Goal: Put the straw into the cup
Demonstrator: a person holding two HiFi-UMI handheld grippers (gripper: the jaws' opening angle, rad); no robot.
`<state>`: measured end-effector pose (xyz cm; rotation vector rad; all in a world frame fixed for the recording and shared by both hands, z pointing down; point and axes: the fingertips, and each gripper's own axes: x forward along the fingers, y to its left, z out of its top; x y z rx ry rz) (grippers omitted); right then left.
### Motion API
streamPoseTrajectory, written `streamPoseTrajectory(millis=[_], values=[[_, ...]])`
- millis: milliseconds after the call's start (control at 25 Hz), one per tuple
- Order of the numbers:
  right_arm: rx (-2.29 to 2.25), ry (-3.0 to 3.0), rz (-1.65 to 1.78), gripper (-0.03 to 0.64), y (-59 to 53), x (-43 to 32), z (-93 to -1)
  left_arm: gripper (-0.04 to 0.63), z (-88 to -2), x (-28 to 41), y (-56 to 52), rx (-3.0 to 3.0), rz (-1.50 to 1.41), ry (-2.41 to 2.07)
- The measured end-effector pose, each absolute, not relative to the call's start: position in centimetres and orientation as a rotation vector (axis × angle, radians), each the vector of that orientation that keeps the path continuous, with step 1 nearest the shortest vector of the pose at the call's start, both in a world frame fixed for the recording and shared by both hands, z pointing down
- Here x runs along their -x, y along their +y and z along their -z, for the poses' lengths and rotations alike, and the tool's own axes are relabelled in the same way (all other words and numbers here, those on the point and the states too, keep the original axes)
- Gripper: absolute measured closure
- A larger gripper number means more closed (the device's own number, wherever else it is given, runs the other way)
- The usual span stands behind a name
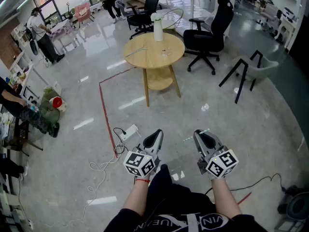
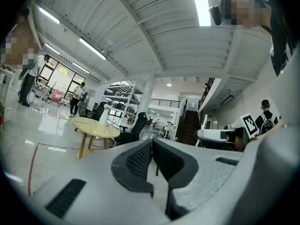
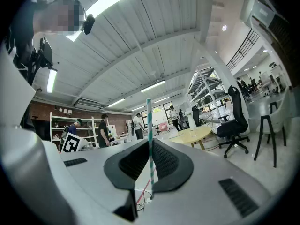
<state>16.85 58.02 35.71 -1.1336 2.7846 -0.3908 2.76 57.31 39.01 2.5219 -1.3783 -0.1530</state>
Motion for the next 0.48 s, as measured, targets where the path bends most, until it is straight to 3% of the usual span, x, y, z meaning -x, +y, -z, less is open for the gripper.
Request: streamPoseTrajectory(millis=[480], values=[[1.176, 2.813, 0.418, 0.595, 49.7, -15.8, -37.6, 0.581, -40.9, -2.2, 49.6, -2.521, 0.111, -1.354]])
